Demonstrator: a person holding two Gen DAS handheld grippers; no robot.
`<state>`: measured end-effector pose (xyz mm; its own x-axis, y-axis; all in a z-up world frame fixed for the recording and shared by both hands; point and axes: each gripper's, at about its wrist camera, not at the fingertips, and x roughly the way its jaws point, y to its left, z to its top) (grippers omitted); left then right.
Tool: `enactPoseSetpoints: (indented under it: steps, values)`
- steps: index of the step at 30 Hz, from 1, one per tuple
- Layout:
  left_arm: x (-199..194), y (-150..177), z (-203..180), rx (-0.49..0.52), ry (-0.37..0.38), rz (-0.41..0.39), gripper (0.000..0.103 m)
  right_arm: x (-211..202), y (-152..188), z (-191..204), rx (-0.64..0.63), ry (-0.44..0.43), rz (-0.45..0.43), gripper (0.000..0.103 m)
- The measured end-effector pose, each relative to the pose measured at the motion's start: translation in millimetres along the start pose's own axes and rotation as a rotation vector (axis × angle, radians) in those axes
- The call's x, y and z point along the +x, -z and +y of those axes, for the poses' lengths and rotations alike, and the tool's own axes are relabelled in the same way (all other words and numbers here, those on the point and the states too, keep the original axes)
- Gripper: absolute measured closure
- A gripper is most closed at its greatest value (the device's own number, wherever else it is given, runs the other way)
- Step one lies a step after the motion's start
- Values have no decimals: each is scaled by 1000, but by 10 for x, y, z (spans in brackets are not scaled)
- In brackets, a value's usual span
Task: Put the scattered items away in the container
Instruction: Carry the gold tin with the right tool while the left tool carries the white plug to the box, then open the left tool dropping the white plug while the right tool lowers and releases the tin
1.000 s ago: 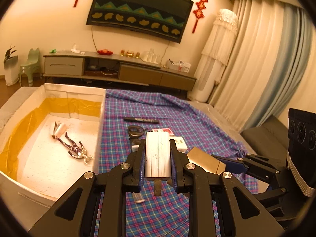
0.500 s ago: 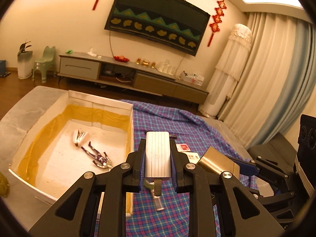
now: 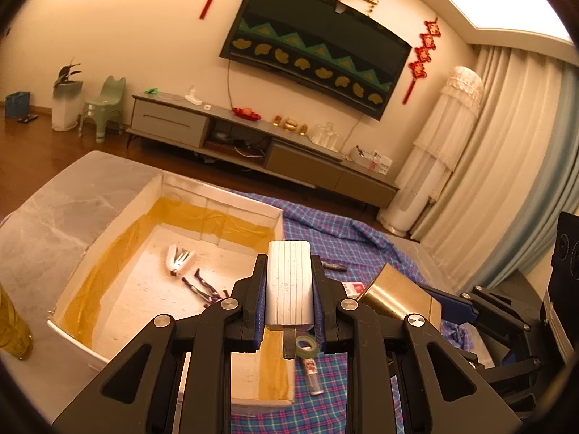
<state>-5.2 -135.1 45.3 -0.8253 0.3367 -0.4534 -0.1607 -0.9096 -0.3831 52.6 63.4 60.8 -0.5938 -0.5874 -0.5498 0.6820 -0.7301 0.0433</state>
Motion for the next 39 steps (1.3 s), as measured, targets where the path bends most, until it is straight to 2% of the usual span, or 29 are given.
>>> enactPoseSetpoints:
  steps: [14, 22, 33, 39]
  values:
    - [116, -141, 461, -91, -70, 16, 81, 441, -256, 165, -97, -31, 33, 54]
    - [239, -226, 708, -131, -123, 32, 81, 750, -331, 128, -113, -49, 76, 54]
    - [671, -278, 978, -180, -192, 124, 81, 1213, -464, -41, -127, -71, 168, 54]
    - [943, -231, 1081, -230, -222, 212, 81, 1534, -493, -170, -116, -84, 241, 54]
